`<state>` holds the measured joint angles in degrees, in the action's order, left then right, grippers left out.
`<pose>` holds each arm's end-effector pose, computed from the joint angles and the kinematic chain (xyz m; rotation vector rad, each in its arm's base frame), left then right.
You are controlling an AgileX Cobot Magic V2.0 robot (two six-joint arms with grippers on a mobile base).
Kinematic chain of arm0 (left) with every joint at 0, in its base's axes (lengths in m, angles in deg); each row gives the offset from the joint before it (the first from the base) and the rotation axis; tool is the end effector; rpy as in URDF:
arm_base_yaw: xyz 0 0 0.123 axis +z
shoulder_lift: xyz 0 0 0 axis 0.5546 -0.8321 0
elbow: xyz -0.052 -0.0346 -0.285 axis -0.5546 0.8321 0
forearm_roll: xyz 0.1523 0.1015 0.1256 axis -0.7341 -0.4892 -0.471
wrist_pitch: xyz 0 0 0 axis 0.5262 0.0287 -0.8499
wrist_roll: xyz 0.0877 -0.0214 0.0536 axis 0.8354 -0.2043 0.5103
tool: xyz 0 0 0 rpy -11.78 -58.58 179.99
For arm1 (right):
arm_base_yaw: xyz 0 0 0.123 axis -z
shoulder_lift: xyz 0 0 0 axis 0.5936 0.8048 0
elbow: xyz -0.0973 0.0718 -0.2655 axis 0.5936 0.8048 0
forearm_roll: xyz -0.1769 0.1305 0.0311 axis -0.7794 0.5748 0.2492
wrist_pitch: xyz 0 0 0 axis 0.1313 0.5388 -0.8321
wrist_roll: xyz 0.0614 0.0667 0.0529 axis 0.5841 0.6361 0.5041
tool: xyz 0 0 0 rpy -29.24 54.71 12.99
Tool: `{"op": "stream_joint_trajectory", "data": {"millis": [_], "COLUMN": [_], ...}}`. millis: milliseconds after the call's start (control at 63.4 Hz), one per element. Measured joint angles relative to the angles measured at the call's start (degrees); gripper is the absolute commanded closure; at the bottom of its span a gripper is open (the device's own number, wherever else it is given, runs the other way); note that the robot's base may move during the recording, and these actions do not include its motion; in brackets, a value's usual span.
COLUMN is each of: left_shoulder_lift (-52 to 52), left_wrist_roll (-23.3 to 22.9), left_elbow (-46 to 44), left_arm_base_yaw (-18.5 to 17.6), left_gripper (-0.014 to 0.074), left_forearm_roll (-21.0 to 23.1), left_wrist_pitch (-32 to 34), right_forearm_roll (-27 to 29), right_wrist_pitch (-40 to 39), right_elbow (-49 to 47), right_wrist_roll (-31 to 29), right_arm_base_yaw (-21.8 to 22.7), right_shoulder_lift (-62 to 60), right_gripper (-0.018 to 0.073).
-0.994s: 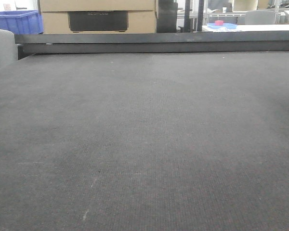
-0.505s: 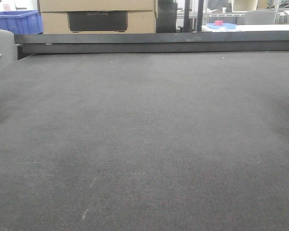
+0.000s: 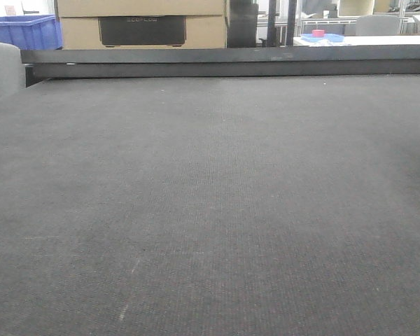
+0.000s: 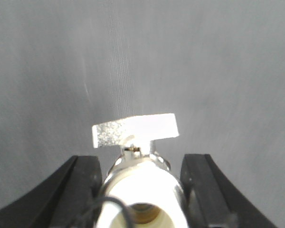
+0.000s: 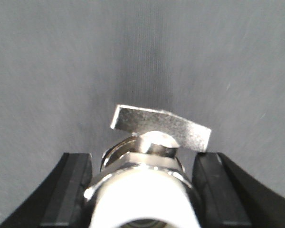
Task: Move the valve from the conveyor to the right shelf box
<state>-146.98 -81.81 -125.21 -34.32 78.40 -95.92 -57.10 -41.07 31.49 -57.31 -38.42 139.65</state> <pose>0.1831 -0.0079 0.3663 0.1284 2.4114 -0.0392 0.2059 0.0101 0.3235 -0.0648 2.4849 0.0450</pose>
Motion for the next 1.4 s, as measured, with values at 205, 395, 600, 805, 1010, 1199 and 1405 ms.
{"op": "stream_joint_trajectory", "data": {"millis": [205, 395, 600, 805, 1010, 1199, 1405], "left_shoulder_lift": [7.36, 9.91, 9.94, 9.94, 9.94, 9.94, 9.94], "left_wrist_roll": [-0.09, -0.09, -0.09, -0.09, -0.09, -0.09, -0.09], "left_elbow": [-0.22, -1.46, -3.66, -4.94, -5.08, -5.08, -5.08], "left_arm_base_yaw": [0.00, 0.00, 0.00, 0.00, 0.00, 0.00, 0.00], "left_gripper": [0.0708, 0.0708, 0.0708, 0.0708, 0.0708, 0.0708, 0.0708], "left_forearm_roll": [0.00, 0.00, 0.00, 0.00, 0.00, 0.00, 0.00], "left_wrist_pitch": [6.12, 8.45, 9.41, 12.19, 13.71, 13.82, 13.93], "right_forearm_roll": [0.00, 0.00, 0.00, 0.00, 0.00, 0.00, 0.00], "right_wrist_pitch": [-2.89, -5.95, -6.07, -6.42, -6.09, -6.04, -6.04], "right_elbow": [0.00, -0.82, -7.28, -11.08, -11.22, -11.22, -11.22], "right_wrist_roll": [0.00, 0.00, 0.00, 0.00, 0.00, 0.00, 0.00], "right_arm_base_yaw": [0.00, 0.00, 0.00, 0.00, 0.00, 0.00, 0.00], "right_shoulder_lift": [-7.59, -13.39, -14.96, -15.18, -15.18, -15.18, -15.18], "right_gripper": [0.0713, 0.0713, 0.0713, 0.0713, 0.0713, 0.0713, 0.0713]}}
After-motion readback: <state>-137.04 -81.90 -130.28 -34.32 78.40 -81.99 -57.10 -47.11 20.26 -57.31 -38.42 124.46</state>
